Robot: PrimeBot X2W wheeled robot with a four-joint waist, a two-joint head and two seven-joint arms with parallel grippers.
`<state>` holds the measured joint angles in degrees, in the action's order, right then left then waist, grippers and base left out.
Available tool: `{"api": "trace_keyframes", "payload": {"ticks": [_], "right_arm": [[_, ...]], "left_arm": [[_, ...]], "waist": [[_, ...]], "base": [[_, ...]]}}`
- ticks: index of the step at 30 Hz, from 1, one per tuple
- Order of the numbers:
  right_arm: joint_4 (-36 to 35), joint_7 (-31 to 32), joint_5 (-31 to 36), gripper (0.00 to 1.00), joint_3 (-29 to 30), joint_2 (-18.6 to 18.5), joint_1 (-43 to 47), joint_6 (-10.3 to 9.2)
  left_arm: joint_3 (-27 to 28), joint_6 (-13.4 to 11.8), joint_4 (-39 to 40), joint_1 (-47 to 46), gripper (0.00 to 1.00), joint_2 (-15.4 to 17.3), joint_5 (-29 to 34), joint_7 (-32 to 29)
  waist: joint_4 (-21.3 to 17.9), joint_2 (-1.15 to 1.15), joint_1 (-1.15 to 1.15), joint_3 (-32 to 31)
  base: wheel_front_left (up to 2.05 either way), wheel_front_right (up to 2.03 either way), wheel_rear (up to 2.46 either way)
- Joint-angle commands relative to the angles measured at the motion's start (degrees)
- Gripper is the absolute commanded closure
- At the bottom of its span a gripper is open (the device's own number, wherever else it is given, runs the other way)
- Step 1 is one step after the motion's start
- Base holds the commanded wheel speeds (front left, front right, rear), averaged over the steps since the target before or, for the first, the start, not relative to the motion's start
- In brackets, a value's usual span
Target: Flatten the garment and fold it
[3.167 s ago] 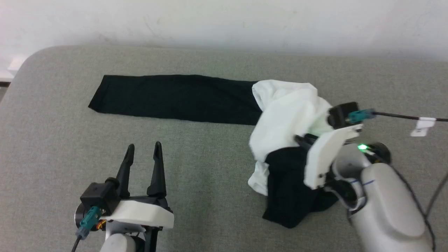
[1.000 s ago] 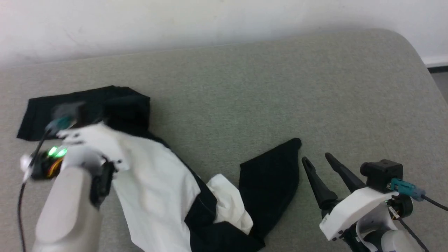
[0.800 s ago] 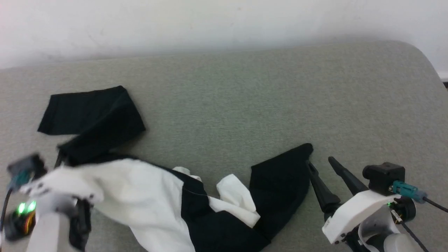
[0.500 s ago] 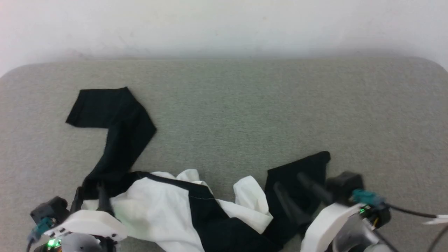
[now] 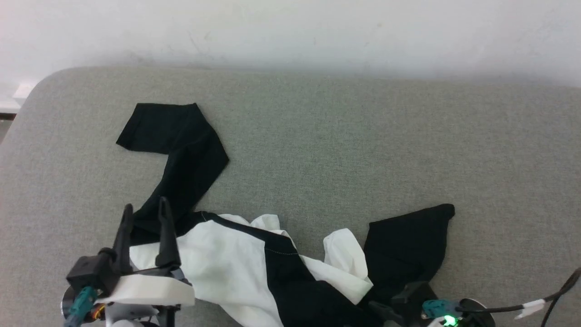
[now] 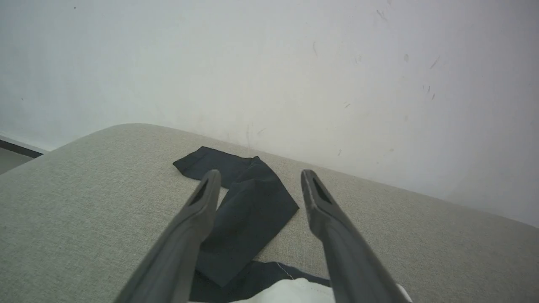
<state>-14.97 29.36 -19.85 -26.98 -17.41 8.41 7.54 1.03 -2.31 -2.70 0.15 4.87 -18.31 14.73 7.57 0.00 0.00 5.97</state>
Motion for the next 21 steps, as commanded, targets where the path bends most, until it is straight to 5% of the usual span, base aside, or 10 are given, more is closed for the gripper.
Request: {"api": "trace_keyframes", "payload": {"ticks": [1, 7, 8, 10, 15, 21], "right_arm": [[1.0, -0.7, 0.4, 0.00, -0.6, 0.3, -0.8, -0.05], [7.6, -1.8, 1.5, 0.00, -3.6, 1.7, -5.1, -0.05], [8.9, -1.5, 1.2, 0.13, -3.8, 2.0, -5.6, -0.05], [11.0, -0.1, 0.4, 0.97, -4.4, 2.2, -6.5, -0.05], [11.3, 0.0, -0.2, 1.00, 1.4, 3.4, -6.5, -0.05], [7.0, -4.3, 6.9, 1.00, 21.5, 9.7, -5.6, -0.05]], "left_arm": [[-0.4, 0.5, 0.3, 0.8, 0.00, -0.6, 1.2, 0.2], [-1.7, 0.9, 0.8, 0.3, 0.00, -1.6, 3.1, 0.3], [-1.8, 0.9, 0.7, 0.1, 0.00, -1.7, 3.1, 0.3], [-2.0, 0.9, 0.3, -0.1, 0.00, -1.8, 3.1, 0.3], [-1.4, 0.7, -0.2, -0.2, 0.00, -1.9, 2.9, 0.3], [-0.8, 0.5, -0.3, 0.2, 0.00, -2.0, 3.1, 0.3]], "waist": [[0.5, 0.00, 0.00, 0.7], [1.3, 0.00, 0.00, 2.2], [1.5, 0.00, 0.00, 2.5], [1.6, 0.00, 0.00, 2.7], [1.4, 0.00, 0.00, 2.8], [-0.1, 0.00, 0.00, 1.9]], "base": [[0.00, 0.00, 0.00], [0.00, 0.00, 0.00], [0.00, 0.00, 0.00], [0.00, 0.00, 0.00], [0.00, 0.00, 0.00], [0.00, 0.00, 0.00]]}}
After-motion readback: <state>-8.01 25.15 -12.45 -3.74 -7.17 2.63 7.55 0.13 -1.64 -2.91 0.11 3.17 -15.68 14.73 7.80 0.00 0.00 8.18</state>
